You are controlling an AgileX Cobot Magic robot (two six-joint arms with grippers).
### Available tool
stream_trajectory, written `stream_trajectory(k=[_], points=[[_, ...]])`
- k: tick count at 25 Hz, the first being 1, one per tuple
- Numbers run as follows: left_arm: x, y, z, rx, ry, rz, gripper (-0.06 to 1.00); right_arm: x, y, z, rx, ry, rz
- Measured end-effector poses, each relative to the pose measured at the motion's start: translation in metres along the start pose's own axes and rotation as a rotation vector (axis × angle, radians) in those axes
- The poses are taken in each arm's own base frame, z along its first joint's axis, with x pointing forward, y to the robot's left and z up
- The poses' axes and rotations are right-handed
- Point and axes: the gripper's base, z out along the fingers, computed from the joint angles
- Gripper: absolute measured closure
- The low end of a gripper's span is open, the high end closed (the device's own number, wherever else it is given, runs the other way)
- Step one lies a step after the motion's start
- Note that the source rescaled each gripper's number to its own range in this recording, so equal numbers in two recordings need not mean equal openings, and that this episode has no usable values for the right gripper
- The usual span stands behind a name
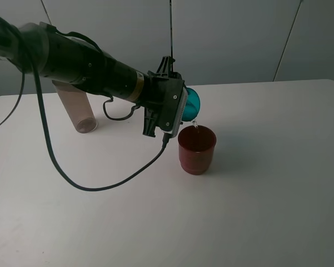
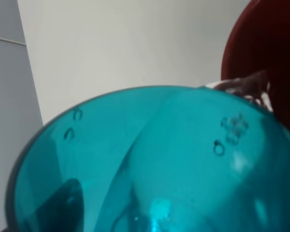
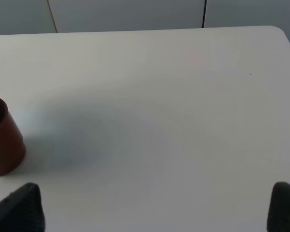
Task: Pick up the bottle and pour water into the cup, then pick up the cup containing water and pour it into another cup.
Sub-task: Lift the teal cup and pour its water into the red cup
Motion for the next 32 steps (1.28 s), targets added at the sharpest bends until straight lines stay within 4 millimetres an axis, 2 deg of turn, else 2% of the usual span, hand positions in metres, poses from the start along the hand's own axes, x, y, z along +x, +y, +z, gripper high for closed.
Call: stream_trajectory(k=[14,32], points=[[-0.0015,-0.0004,0.0004,0.002,-0.005,0.059,0.84,0.0000,0.0000,0.0000,0.000,0.000,0.000],[-0.0017,-0.0005,0.0004,0.002,-0.008,0.224,0.84,0.0000,0.0000,0.0000,0.000,0.000,0.000]])
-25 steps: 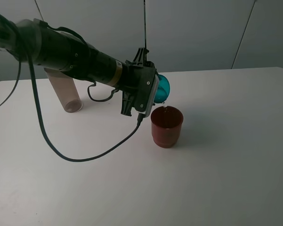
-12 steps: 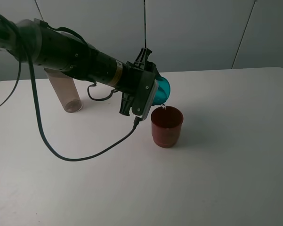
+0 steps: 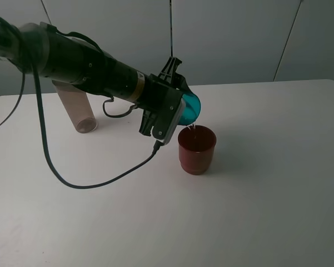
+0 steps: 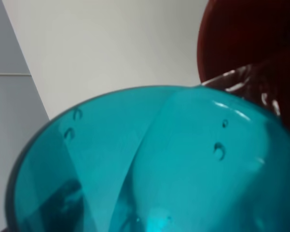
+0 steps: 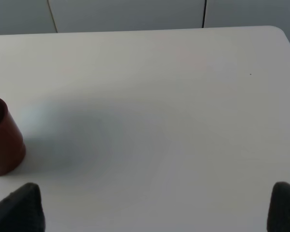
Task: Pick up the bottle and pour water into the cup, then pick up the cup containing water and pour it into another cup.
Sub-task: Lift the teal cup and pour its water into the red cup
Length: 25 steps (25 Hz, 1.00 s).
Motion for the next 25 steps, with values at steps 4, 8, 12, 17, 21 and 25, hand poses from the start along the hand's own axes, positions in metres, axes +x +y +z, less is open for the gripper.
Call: stream_trajectory(k=[4,8,12,17,21,25], points=[[0.0000,0.0000,0.0000,0.000,0.000,0.017,0.84,0.0000,0.0000,0.0000,0.000,0.000,0.000],[0.0000,0.0001,0.0000,-0.001,0.000,0.067,0.84,0.0000,0.0000,0.0000,0.000,0.000,0.000],[0.0012,0.0003,0.0000,-0.002,0.013,0.089,0.84,0.0000,0.0000,0.0000,0.000,0.000,0.000],[0.0027,0.0005,0.0000,-0.003,0.030,0.153,0.84,0.0000,0.0000,0.0000,0.000,0.000,0.000],[0.0022,0.0006,0.0002,-0.004,0.031,0.165,0.84,0.0000,0.0000,0.0000,0.000,0.000,0.000],[0.0008,0.0005,0.0005,-0.003,0.024,0.167,0.84,0.0000,0.0000,0.0000,0.000,0.000,0.000]])
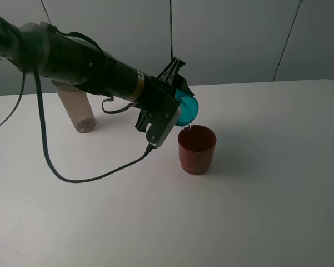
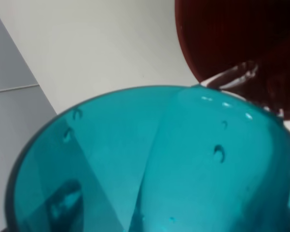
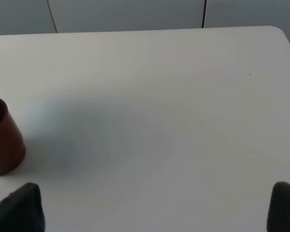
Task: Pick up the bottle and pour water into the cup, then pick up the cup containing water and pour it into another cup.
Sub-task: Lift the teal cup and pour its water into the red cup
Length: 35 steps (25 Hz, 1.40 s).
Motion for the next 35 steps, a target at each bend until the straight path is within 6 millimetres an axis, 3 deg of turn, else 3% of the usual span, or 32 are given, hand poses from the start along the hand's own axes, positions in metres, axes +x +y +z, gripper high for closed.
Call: stream_trajectory(k=[18,35], points=[[-0.018,0.002,0.004,0.001,-0.040,0.103,0.84,0.000,0.000,0.000,0.000,0.000,0.000],[-0.018,0.003,0.005,-0.002,-0.015,0.276,0.84,0.000,0.000,0.000,0.000,0.000,0.000]])
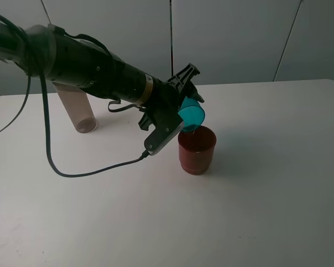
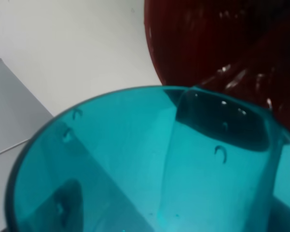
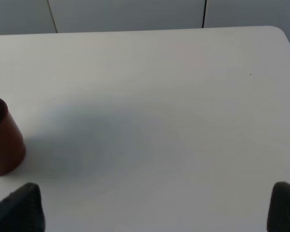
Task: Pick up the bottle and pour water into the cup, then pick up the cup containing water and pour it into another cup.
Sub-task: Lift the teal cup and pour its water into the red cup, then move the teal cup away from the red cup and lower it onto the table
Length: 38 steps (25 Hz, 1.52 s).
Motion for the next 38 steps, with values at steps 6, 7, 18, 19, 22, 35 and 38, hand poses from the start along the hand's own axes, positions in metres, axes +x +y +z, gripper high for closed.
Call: stream_trajectory(k=[6,7,18,19,22,35,38], points=[[0.000,0.000,0.000,0.000,0.002,0.014,0.84,0.000,0.000,0.000,0.000,0.000,0.000],[0.000,0.000,0.000,0.000,0.002,0.014,0.84,0.000,0.000,0.000,0.000,0.000,0.000],[0.003,0.013,-0.003,-0.034,0.013,0.043,0.84,0.000,0.000,0.000,0.000,0.000,0.000],[0.003,0.013,-0.003,-0.034,0.013,0.045,0.84,0.000,0.000,0.000,0.000,0.000,0.000],[0.002,0.013,-0.003,-0.036,0.007,0.054,0.84,0.000,0.000,0.000,0.000,0.000,0.000],[-0.002,0.017,-0.004,-0.048,-0.004,0.140,0.84,0.000,0.000,0.000,0.000,0.000,0.000],[-0.005,0.019,-0.004,-0.049,-0.011,0.119,0.84,0.000,0.000,0.000,0.000,0.000,0.000]])
